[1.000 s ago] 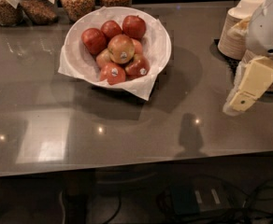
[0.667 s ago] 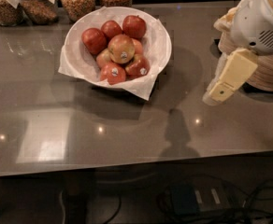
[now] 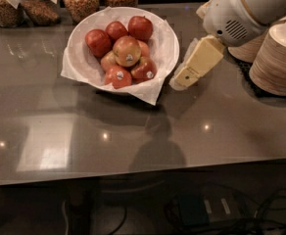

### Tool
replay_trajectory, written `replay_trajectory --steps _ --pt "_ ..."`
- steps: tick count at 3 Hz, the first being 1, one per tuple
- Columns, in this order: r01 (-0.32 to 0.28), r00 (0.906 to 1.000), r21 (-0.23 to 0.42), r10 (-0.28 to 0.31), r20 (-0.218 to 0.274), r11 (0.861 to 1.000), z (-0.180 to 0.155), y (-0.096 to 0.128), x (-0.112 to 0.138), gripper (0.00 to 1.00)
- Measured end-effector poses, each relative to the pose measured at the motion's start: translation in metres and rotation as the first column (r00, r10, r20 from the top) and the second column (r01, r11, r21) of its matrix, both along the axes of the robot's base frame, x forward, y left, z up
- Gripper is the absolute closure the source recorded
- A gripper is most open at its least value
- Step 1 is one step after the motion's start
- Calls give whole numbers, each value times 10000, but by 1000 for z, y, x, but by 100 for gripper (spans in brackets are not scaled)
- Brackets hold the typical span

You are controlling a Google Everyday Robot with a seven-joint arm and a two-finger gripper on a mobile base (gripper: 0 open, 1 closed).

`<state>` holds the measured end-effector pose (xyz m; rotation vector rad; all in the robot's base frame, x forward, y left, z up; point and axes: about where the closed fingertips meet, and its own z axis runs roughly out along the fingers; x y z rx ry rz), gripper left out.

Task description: Pick apple from white bowl

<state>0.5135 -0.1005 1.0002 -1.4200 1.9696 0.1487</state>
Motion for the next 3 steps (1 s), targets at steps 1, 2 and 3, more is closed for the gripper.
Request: replay_trajectory --steps 1,2,3 --pt "157 9989 400 -174 434 9991 -6 21 22 0" --pt "91 9961 974 -176 867 9952 -20 57 62 0" --pt "78 9953 984 -172 950 9951 -19 58 62 0"
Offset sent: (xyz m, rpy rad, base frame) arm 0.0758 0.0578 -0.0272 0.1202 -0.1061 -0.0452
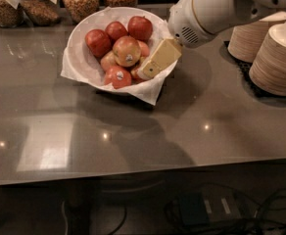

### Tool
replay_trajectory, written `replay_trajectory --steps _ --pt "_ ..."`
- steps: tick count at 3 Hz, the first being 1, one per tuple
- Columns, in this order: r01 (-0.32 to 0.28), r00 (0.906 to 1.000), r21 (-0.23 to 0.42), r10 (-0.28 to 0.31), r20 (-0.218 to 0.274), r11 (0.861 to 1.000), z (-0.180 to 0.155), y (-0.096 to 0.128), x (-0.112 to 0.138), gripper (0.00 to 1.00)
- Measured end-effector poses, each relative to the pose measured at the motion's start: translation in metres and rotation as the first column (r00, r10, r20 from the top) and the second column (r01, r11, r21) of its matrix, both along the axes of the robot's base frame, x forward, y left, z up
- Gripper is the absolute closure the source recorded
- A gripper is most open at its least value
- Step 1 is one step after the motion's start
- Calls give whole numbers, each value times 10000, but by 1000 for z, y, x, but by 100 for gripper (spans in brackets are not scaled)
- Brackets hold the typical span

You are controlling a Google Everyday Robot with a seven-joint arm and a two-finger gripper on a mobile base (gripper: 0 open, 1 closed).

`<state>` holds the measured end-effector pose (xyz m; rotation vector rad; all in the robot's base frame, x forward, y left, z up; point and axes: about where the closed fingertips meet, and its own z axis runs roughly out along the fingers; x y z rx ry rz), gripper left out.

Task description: Pick apple from white bowl

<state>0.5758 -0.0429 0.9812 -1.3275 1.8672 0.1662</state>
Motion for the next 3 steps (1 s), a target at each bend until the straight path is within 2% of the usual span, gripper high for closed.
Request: replay_trajectory --steps 1,2,3 --pt "-78 9996 391 67 276 9992 -2 12 8 0" --pt "-225 9989 955 185 431 9952 -11 34 21 0" --pt "-310 9988 1324 258 408 9907 -22 52 32 1"
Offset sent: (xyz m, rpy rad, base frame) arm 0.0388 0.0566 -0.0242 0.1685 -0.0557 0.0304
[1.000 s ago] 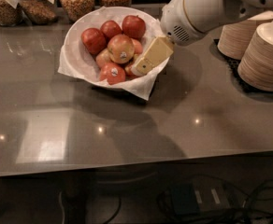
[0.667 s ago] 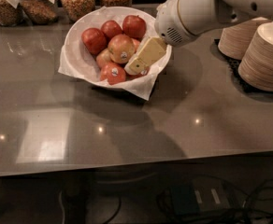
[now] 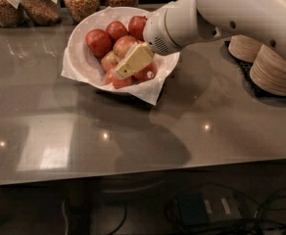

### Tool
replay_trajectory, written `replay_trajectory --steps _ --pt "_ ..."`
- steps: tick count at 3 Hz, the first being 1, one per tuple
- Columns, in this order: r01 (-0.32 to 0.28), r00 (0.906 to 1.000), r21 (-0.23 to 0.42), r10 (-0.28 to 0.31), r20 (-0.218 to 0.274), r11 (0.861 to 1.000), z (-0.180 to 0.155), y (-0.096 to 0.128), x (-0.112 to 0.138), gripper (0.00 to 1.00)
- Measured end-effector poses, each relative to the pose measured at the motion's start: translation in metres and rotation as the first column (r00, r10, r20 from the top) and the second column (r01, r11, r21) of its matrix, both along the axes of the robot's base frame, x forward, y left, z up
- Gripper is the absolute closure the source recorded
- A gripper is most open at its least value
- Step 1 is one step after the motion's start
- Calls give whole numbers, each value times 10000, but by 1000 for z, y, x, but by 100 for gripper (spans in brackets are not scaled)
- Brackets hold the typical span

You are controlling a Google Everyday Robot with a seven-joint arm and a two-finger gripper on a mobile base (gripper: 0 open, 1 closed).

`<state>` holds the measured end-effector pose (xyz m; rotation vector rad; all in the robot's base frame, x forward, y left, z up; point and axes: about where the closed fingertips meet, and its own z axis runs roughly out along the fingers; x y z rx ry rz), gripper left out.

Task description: Pick apple from white bowl

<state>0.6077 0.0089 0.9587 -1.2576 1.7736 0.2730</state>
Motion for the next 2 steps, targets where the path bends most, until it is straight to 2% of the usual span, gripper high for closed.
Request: replay_trajectory --steps 1,2 --pt "-25 10000 221 26 -79 9998 -10 11 8 17" --pt "31 9999 363 -26 -143 9993 -16 16 14 24"
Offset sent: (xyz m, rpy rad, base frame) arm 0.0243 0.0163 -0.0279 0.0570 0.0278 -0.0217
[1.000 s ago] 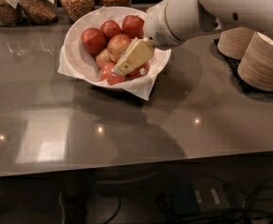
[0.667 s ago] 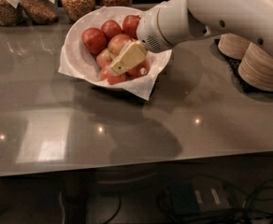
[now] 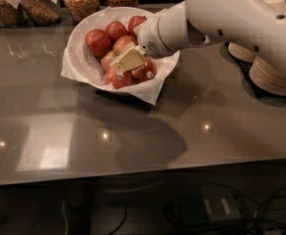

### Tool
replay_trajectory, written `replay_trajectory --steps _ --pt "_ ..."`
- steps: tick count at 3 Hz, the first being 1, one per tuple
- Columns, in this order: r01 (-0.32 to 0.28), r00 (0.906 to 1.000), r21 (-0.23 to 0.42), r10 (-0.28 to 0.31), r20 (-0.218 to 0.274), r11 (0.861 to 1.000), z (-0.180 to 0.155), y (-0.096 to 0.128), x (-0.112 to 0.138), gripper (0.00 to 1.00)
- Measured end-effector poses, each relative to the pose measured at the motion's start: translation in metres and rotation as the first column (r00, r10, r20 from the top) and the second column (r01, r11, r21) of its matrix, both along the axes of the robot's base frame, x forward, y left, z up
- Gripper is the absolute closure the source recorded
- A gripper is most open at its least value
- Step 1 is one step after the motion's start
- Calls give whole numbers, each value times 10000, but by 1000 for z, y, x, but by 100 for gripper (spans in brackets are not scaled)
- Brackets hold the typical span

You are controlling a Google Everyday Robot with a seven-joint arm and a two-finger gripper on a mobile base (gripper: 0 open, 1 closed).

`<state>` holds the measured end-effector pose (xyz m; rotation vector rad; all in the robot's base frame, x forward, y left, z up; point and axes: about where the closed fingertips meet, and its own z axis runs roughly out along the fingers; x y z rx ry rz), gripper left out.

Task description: Pick apple from white bowl

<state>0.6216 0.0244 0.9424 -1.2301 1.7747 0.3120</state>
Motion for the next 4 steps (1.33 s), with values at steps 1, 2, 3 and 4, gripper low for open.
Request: replay_trajectory --steps 1,2,3,4 --pt "93 9999 142 -92 -51 9999 -6 3 6 25" --pt "204 9998 270 -202 -59 9994 -12 5 15 25" --pt "312 9995 350 -311 -25 9989 -16 7 24 31" --pt "453 9990 397 -452 -20 9982 -21 8 33 37"
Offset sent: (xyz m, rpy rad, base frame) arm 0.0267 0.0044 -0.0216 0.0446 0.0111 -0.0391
